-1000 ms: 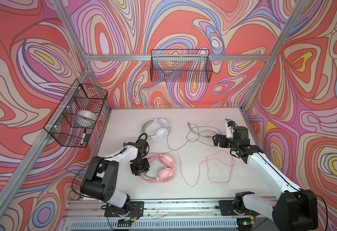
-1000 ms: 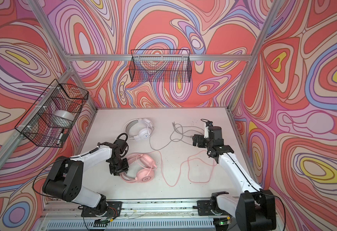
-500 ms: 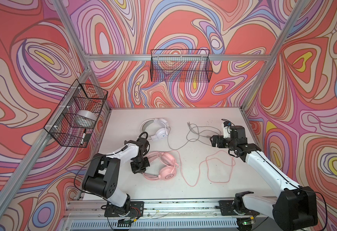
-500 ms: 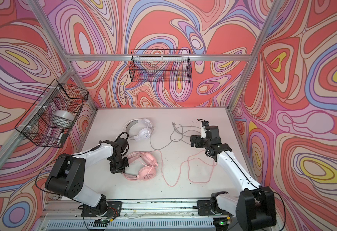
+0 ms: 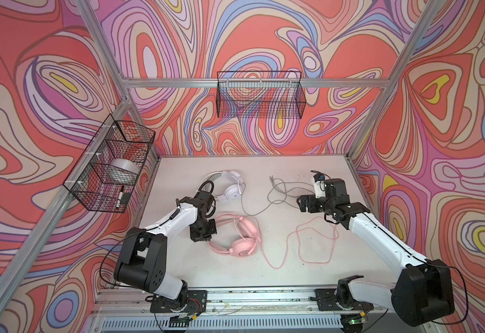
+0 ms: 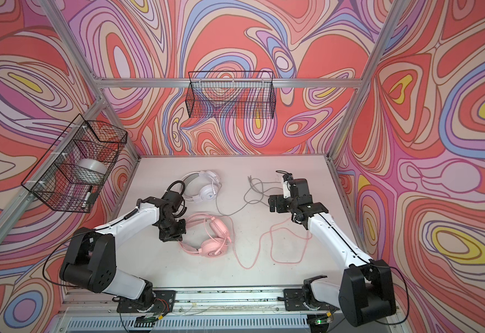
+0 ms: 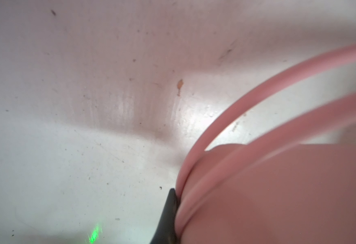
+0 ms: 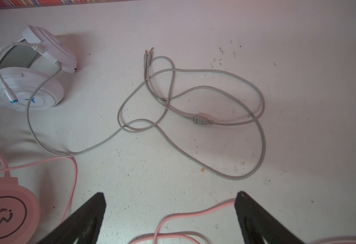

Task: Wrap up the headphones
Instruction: 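Lift the pink headset with the left gripper while the right gripper reaches for its cable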

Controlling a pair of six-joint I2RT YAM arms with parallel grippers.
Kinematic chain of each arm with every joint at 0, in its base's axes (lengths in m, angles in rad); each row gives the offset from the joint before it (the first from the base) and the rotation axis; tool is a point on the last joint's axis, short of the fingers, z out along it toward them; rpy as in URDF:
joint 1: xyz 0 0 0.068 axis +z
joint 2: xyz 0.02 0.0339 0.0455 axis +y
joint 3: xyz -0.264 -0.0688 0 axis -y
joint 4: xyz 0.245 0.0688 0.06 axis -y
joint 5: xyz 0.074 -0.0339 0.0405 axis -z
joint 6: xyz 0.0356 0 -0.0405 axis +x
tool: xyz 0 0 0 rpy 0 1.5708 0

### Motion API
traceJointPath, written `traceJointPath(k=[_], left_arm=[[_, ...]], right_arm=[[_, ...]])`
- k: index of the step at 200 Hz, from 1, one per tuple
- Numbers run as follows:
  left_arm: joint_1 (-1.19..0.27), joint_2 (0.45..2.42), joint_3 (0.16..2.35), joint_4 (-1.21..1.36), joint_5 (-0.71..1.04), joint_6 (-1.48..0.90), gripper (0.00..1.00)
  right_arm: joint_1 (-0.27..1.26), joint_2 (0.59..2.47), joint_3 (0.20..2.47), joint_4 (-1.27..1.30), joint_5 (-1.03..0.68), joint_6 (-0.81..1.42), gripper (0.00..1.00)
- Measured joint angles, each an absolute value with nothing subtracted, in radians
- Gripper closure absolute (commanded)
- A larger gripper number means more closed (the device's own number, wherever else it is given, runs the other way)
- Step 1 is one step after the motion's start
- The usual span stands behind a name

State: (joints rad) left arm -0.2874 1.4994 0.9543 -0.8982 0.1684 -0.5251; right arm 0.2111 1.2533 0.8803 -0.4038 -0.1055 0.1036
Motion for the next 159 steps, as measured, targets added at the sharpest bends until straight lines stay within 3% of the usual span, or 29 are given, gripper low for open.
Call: traceJointPath(k=[91,159], left_arm=[[-0.285,1.473,1.201,-0.999,0.28,-0.438,1.0],[-0.255,1.451,1.268,-1.005,0.374,-0.439,1.0]], right_arm=[[0.284,1.376,0.906,-0.42,-0.235,0.098,0.08],[0.337,1.468,0.913,-0.367,-0.325,0.15,0.11]])
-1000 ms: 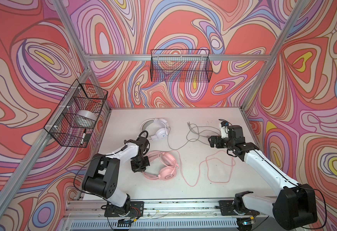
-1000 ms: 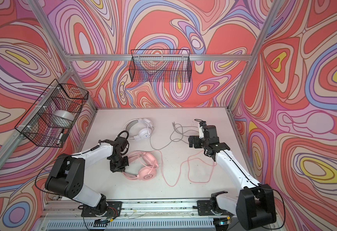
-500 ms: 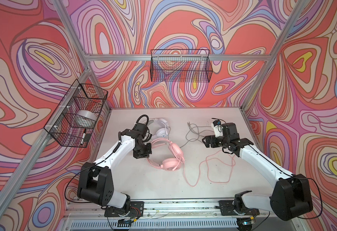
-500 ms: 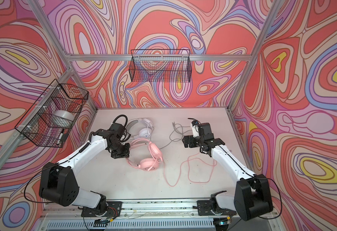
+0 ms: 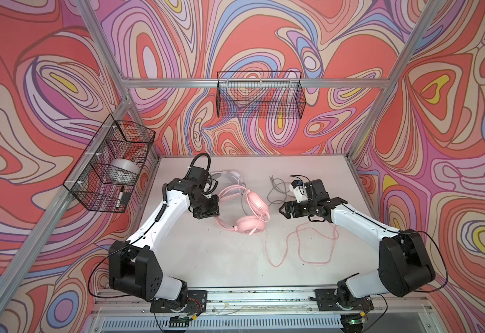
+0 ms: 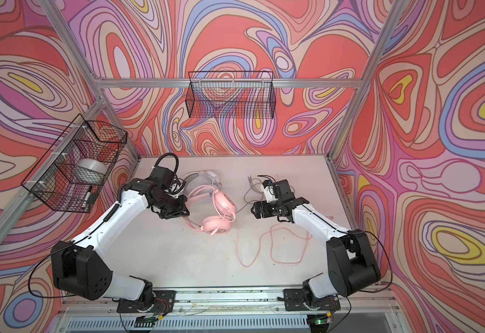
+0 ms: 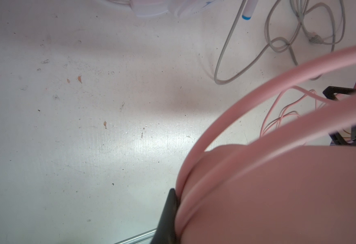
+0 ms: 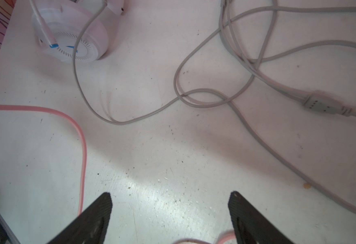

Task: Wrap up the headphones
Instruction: 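Lift the pink headset with the left gripper while the right gripper reaches for its cable, then grasp the pink cable with the right gripper near the table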

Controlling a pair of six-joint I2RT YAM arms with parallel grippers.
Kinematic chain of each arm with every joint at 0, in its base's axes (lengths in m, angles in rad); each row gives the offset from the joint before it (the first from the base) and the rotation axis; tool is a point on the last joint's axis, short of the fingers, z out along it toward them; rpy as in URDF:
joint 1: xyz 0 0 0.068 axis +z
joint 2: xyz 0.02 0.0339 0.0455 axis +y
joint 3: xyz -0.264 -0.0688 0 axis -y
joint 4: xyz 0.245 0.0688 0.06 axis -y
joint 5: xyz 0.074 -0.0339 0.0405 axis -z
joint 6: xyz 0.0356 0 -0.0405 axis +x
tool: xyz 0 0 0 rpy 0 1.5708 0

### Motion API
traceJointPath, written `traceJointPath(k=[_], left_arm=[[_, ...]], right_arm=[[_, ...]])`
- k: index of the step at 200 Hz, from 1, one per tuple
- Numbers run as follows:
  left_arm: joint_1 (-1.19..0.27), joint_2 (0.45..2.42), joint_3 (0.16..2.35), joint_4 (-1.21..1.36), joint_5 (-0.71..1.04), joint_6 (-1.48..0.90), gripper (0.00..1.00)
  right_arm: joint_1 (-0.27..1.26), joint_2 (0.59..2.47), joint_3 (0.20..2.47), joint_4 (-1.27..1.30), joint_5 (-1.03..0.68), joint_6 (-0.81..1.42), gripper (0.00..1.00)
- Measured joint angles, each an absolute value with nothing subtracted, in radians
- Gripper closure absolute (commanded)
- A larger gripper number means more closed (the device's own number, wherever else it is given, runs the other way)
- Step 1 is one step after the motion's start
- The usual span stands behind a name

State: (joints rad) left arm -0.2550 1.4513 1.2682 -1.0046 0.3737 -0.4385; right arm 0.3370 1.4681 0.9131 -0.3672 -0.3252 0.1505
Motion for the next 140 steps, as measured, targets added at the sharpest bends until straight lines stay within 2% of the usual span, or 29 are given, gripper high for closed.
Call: traceJointPath(k=[52,71,140], left_arm=[[-0.231,1.457,1.312,-0.987,0.385,-0.491,1.0],[-0.23,1.466,1.353,-0.978,0.394,-0.509,1.0],[-0.229,1.479,1.4,-0.953,0.408,-0.565,1.0]], right_arm=[[0.424,1.505,0.858,-0.265,-0.408,0.224,0.15],[0.471,1.527,0.848,-0.244,-0.421,0.246,0.2],[0.533,1.571,0.838,-0.154,-0.465,0.302,0.22]])
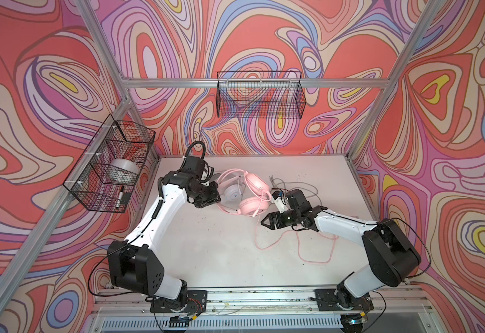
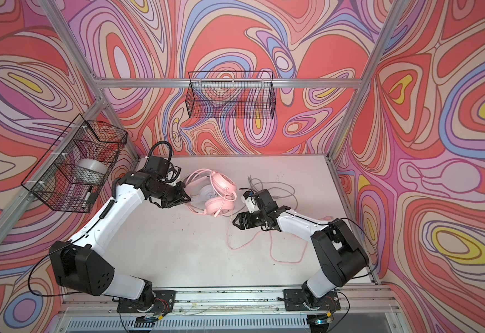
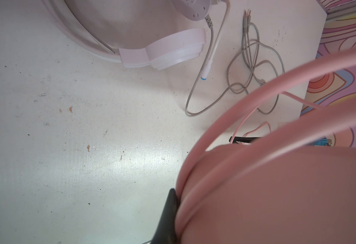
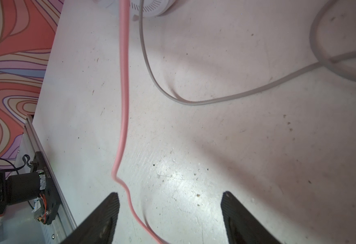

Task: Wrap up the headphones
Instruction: 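Grasp the pink cable with the right gripper near the table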

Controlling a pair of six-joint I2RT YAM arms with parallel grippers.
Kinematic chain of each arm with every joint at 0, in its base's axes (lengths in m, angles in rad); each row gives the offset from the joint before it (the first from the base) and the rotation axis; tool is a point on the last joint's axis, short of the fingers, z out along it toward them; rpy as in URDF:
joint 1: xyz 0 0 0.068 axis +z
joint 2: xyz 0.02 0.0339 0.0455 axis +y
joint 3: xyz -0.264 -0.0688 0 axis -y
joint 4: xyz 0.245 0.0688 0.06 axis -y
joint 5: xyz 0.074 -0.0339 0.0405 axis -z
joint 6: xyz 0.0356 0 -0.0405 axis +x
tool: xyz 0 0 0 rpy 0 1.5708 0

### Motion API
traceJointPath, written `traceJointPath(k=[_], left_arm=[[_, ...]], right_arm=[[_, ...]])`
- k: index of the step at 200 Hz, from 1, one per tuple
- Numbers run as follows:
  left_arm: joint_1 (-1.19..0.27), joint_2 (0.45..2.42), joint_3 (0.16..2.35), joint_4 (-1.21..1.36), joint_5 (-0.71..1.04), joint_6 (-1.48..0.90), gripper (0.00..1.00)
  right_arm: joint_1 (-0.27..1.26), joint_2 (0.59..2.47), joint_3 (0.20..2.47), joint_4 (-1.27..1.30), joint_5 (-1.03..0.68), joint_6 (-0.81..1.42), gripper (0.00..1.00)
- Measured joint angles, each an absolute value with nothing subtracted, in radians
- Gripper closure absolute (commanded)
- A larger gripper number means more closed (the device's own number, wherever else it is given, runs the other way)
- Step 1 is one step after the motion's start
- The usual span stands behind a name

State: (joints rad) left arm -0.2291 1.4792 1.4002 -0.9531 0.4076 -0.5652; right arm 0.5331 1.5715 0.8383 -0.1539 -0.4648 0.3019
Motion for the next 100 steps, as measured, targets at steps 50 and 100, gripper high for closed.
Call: traceJointPath(k=[50,100], left_arm=[[-0.224,1.479,1.4,-0.938,0.408,-0.579,1.0],[-0.219,1.479,1.403,-0.908,0.408,-0.601,1.0]], right_arm=[[0.582,1.594,0.806,-0.075,-0.484,0.332,0.21],[0.604,1.707,0.821,-0.02,-0.518,0.332,0.31]])
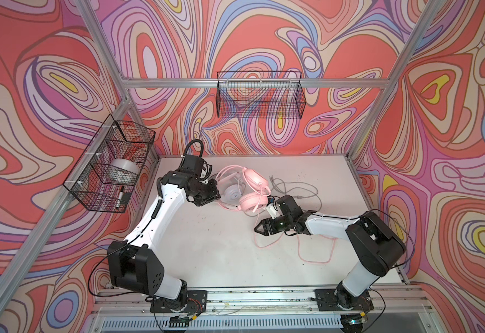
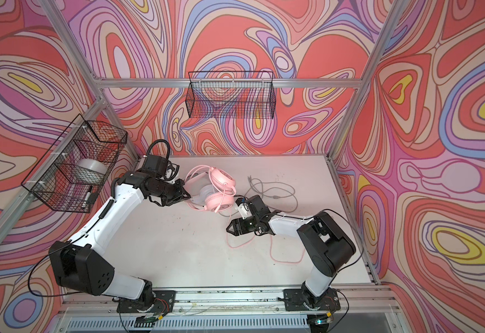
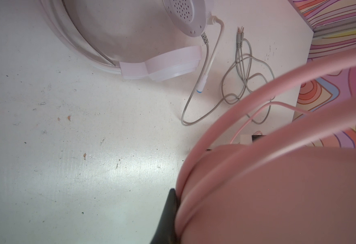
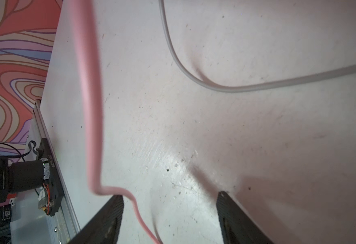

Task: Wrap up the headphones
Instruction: 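Grasp the pink cable with the right gripper near the table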

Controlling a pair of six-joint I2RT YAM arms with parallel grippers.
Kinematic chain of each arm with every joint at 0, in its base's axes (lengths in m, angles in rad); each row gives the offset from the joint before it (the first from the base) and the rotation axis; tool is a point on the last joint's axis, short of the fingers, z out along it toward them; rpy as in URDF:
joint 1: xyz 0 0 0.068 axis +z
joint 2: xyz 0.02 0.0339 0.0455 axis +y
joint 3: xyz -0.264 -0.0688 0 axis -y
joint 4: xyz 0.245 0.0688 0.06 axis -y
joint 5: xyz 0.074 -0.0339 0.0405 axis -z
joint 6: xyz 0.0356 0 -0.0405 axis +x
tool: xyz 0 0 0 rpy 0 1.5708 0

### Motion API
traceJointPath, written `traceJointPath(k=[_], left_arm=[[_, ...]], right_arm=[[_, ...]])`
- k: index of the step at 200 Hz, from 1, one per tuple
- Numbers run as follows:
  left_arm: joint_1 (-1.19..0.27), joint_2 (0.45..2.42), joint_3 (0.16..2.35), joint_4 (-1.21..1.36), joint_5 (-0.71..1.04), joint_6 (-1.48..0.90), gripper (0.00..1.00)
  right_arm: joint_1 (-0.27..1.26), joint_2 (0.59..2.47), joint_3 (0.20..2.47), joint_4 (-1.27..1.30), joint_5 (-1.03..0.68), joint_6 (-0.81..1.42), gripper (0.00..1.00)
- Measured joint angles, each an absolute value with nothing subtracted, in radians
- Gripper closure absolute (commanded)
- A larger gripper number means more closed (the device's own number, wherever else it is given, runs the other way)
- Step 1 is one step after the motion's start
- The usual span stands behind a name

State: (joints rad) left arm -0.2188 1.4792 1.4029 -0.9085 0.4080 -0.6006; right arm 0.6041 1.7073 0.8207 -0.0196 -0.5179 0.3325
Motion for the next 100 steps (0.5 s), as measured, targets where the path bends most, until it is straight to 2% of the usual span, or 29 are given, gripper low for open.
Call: traceJointPath(k=[71,100], left_arm=[[-0.212,1.479,1.423,-0.89,0.407,-0.643,1.0],[-0.202,1.479,1.423,-0.882,0.403,-0.662,1.0]], right_arm=[[0.628,1.803,0.862,0.047,-0.57,0.327,0.38],[0.639,1.813,0.865,0.057,-0.578,0.327,0.45]])
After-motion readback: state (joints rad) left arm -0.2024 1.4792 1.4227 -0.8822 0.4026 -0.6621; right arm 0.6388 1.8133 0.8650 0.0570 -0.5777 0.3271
